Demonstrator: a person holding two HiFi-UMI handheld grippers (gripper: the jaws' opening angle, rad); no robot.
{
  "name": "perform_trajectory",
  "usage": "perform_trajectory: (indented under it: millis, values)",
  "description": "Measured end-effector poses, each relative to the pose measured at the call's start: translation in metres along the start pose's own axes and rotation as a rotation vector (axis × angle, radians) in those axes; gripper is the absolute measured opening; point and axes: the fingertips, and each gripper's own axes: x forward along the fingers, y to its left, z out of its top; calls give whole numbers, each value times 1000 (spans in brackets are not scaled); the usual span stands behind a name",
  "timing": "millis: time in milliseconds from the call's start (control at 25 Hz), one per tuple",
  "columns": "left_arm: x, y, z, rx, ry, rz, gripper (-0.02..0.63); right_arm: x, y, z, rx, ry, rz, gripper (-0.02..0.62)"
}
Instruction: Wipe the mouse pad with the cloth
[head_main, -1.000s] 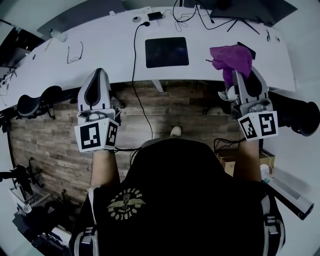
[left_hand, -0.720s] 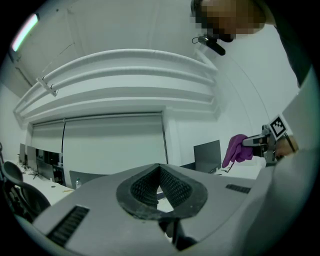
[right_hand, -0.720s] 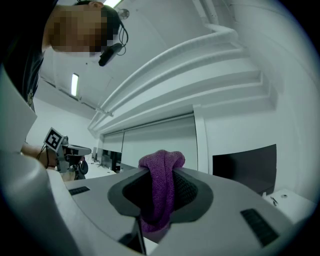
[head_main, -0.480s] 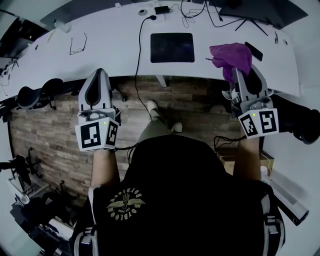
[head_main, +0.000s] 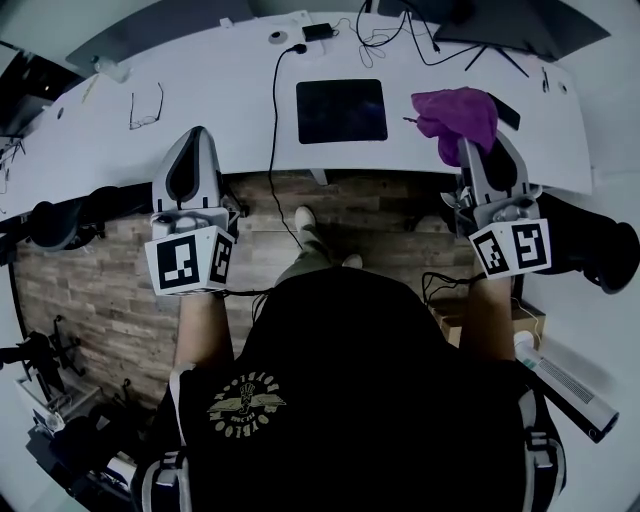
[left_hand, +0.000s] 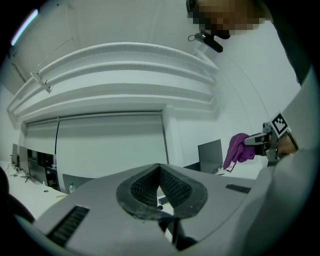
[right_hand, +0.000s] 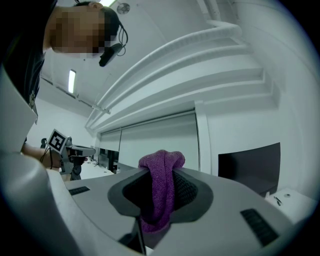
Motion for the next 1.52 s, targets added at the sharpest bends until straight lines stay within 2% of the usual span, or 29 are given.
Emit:
perform_trajectory:
  millis: [400, 640, 1040, 1520]
  values:
    - [46, 37, -12, -20, 0, -4, 2, 52, 0, -3, -3, 18, -13, 91]
    - [82, 54, -26, -32, 19, -51, 2, 91, -3, -16, 8, 40, -24, 91]
    - [112, 61, -27, 12, 27, -73, 2, 109, -7, -14, 10, 30, -54, 91]
    - [150, 91, -28, -7, -5, -141, 2, 150, 6, 5, -20, 19, -101, 91]
